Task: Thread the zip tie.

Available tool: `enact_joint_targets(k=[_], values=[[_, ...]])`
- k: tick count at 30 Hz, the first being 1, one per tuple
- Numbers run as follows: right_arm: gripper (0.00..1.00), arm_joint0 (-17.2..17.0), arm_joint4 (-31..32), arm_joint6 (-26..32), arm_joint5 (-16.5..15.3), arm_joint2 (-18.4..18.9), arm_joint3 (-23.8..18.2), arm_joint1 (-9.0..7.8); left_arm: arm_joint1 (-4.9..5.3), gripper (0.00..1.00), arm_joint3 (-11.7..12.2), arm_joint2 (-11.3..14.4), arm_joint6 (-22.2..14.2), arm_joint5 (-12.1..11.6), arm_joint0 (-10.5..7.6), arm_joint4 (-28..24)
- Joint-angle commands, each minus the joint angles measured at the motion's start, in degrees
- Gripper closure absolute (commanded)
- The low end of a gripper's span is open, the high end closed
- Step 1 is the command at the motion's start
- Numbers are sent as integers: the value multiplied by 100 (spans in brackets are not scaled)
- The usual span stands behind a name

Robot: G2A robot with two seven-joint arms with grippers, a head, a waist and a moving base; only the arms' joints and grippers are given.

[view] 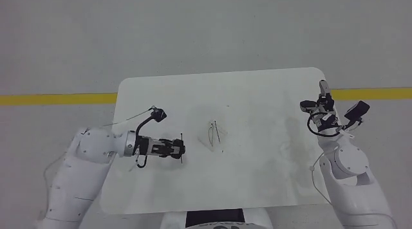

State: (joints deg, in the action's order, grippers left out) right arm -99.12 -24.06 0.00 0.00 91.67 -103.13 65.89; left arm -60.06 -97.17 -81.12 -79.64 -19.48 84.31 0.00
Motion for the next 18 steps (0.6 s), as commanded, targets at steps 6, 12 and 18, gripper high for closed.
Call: enact_joint_targets(k=[6,12,18], values=[[0,0,0,0,0,0,0,0,178,100,424,293,0,0,-323,-1243],[0,0,0,0,0,0,0,0,658,100,755,1049,0,0,-862,-2443],[0,0,0,0,0,0,0,0,1100,100,1107,1830,0,0,-1434,-3395]])
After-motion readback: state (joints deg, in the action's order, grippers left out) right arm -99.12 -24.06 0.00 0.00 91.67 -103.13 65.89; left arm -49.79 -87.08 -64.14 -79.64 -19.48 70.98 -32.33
